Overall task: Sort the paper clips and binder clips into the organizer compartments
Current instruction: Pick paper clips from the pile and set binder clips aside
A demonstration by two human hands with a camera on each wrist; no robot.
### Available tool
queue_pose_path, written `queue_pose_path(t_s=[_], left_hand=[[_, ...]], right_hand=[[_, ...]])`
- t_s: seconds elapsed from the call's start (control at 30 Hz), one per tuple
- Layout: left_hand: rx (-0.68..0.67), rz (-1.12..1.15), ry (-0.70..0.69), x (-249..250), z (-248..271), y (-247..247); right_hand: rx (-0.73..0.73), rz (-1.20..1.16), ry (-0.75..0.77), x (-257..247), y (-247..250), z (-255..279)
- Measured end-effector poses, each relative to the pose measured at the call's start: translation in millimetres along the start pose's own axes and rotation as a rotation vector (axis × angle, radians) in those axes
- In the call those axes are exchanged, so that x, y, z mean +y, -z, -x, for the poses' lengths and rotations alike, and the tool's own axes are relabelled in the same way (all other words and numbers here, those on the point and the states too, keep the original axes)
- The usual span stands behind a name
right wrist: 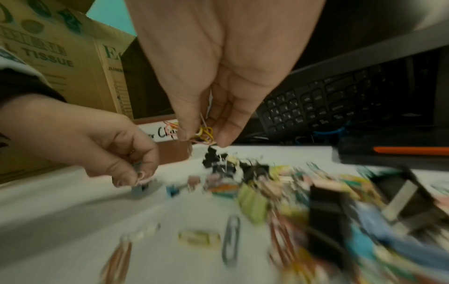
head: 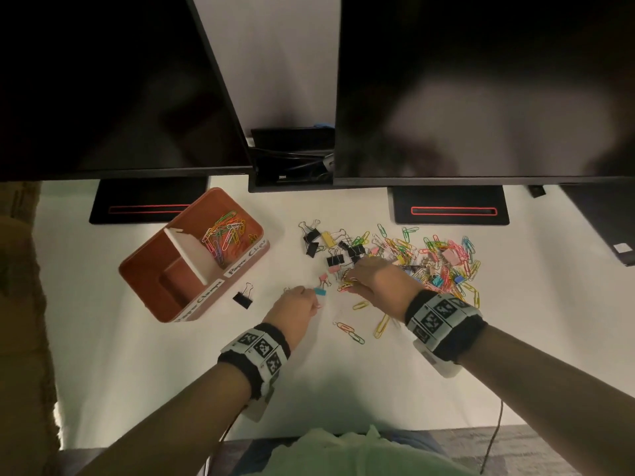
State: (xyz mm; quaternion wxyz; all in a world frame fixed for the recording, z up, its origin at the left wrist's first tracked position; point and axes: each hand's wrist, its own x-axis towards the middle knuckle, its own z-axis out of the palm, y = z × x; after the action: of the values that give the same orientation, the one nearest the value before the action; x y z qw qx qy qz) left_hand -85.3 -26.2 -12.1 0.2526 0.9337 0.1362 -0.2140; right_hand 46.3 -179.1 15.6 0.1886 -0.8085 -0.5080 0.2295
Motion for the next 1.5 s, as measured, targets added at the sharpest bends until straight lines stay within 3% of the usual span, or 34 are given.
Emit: queue_pose_path(t_s=[0.1, 0.2, 0.37, 0.5, 0.6, 0.77, 0.93, 1.1, 1.27, 1.4, 1.5], left_hand=[[0.222, 0.227, 0.03, -8.7, 12.6, 40.5], [0.42, 0.297, 0.095, -31.3, 22.3, 91.2], [0.521, 0.405, 0.369, -77.8, 23.3, 145.0], [0.47, 0.367, 0.42, -103.0, 21.4, 152.5], [0.476, 0.375, 0.392, -103.1, 29.8, 150.5], [0.53, 0.406, 0.179, -74.3, 35.8, 143.0], [0.416, 0.472, -0.023, -24.0, 5.6, 104.6], [0.204, 0.396, 0.072, 11.9, -35.2, 59.5], [0.24, 0.351, 0.207, 18.5, -60.0, 41.7], [0.272, 0.266, 0.225, 8.7, -60.8, 39.9], [0.35, 0.277, 0.22, 8.2, -57.1, 41.1]], right_hand=[[0.043, 0.008, 0.069, -24.3, 19.3, -21.9], [0.08, 0.01, 0.082, -55.4, 36.9, -58.0], [0.067, -0.013, 0.065, -120.0, 43.4, -128.1], [-0.043, -0.032, -0.064, -141.6, 29.4, -167.6], [-0.065, -0.1, -0.09, -138.1, 21.9, -168.8], [0.061, -0.134, -0.081, -93.5, 19.5, -124.6], [0.099, -0.02, -0.295, -11.5, 17.7, -68.2], [0.064, 0.009, -0.411, 31.4, 16.6, -52.4], [-0.059, -0.008, -0.358, 35.5, -0.9, -47.8], [-0.153, -0.06, -0.3, 35.2, -13.8, -32.8], [-0.075, -0.072, -0.246, 38.4, -14.9, -26.5]])
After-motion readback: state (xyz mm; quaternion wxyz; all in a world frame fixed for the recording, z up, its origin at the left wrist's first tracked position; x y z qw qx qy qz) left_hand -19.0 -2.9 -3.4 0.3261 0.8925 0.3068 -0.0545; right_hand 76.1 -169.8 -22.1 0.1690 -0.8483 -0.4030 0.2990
